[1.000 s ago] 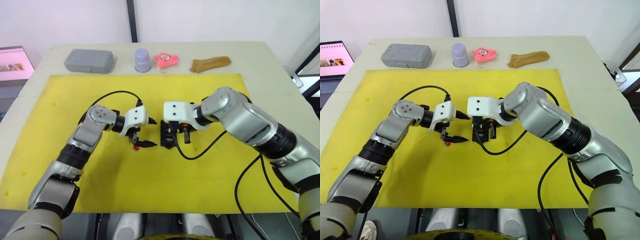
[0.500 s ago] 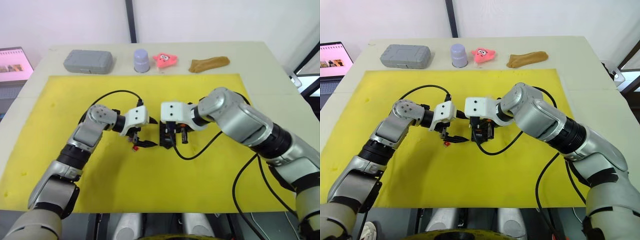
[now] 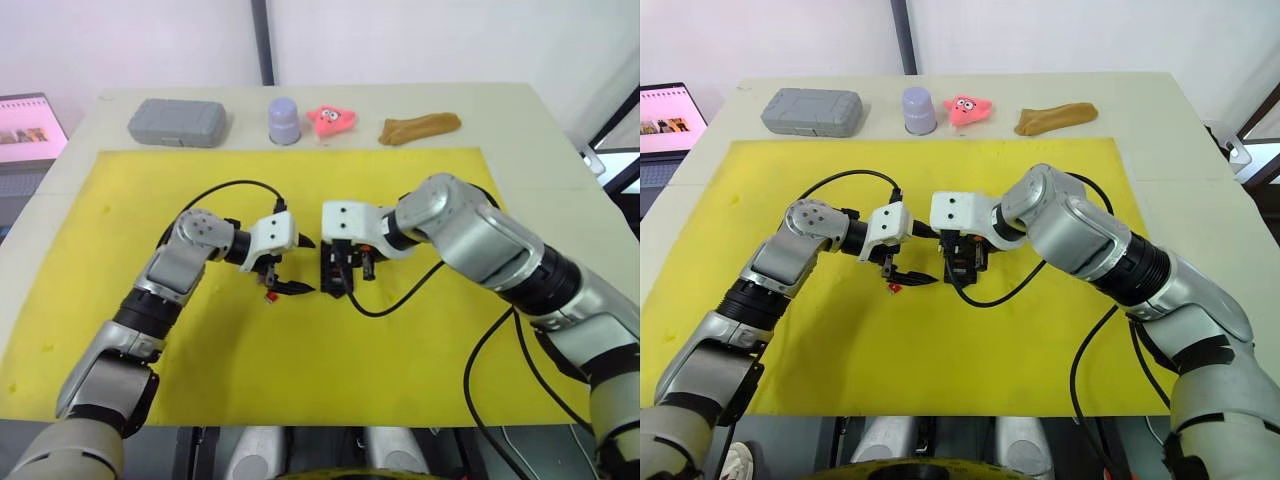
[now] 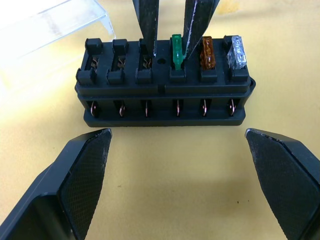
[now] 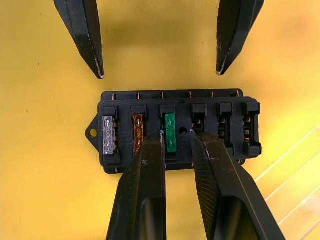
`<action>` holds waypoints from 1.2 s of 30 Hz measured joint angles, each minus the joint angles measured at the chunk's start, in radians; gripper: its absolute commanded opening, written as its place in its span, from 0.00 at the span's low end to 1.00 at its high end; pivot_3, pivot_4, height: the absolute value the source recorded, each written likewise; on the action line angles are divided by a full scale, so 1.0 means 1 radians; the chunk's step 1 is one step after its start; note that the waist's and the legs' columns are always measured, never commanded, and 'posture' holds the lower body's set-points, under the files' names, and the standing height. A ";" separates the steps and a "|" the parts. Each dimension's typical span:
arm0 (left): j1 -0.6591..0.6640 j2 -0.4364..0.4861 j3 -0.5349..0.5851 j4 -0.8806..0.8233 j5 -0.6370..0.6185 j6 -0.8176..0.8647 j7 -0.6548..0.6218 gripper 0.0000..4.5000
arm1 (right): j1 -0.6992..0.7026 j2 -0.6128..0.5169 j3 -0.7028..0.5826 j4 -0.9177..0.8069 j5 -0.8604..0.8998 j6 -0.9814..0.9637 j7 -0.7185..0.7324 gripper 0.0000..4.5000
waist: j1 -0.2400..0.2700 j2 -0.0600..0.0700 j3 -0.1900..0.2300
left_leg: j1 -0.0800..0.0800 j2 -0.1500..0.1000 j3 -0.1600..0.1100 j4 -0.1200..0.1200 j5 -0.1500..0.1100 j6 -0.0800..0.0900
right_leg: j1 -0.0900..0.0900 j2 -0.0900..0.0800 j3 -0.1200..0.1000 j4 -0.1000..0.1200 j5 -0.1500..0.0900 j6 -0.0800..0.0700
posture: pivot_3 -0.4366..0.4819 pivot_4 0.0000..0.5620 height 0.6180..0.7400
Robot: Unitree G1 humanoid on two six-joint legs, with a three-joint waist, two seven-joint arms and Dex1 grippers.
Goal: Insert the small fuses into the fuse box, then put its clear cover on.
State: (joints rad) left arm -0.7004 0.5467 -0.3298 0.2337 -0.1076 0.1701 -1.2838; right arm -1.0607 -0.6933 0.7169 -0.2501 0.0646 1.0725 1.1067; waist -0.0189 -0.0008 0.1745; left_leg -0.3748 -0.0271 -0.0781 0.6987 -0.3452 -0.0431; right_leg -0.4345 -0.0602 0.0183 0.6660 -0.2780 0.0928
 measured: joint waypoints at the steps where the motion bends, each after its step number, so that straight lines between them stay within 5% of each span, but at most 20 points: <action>1: 0.000 0.000 0.000 0.000 0.000 0.000 0.000 1.00 | -0.001 0.000 -0.006 0.002 0.005 0.008 0.004 0.21 | 0.000 0.000 0.000 | 0.000 0.000 0.000 0.000 0.000 0.000 | 0.000 0.000 0.000 0.000 0.000 0.000 | 0.48 0.27 1.00; 14: -0.001 -0.002 0.000 0.018 0.009 -0.002 0.001 1.00 | -0.046 0.003 -0.142 0.006 0.138 0.098 0.040 0.21 | 0.001 0.000 0.000 | -0.001 0.000 0.000 0.000 0.000 0.000 | -0.001 0.000 0.000 0.000 0.000 0.000 | 0.48 0.27 1.00; 17: -0.002 -0.005 0.000 0.024 0.010 -0.002 0.002 1.00 | -0.017 0.002 -0.179 -0.005 0.155 0.065 0.030 0.00 | 0.001 0.000 0.000 | -0.001 0.000 0.000 0.000 0.000 0.000 | -0.001 0.000 0.000 0.000 0.000 0.000 | 0.48 0.27 1.00; 24: -0.005 -0.006 0.001 0.030 0.010 -0.003 0.003 1.00 | 0.186 0.002 -0.219 -0.016 0.154 -0.111 -0.023 0.00 | 0.002 0.000 0.000 | -0.001 -0.001 0.000 0.000 0.000 0.000 | -0.001 -0.001 0.000 0.000 0.000 0.000 | 0.48 0.27 1.00; 36: -0.005 -0.006 0.001 0.030 0.010 -0.003 0.003 1.00 | 0.222 0.007 -0.269 0.023 0.156 -0.204 -0.042 0.00 | 0.001 0.000 0.000 | -0.001 0.000 0.000 0.000 0.000 0.000 | 0.000 0.000 0.000 0.000 0.000 0.000 | 0.48 0.27 1.00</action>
State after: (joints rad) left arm -0.7052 0.5407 -0.3293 0.2636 -0.0973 0.1672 -1.2805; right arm -0.8387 -0.6862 0.4480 -0.2270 0.2206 0.8684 1.0651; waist -0.0179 -0.0010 0.1746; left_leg -0.3754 -0.0272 -0.0781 0.6987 -0.3452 -0.0431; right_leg -0.4350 -0.0602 0.0182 0.6661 -0.2780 0.0929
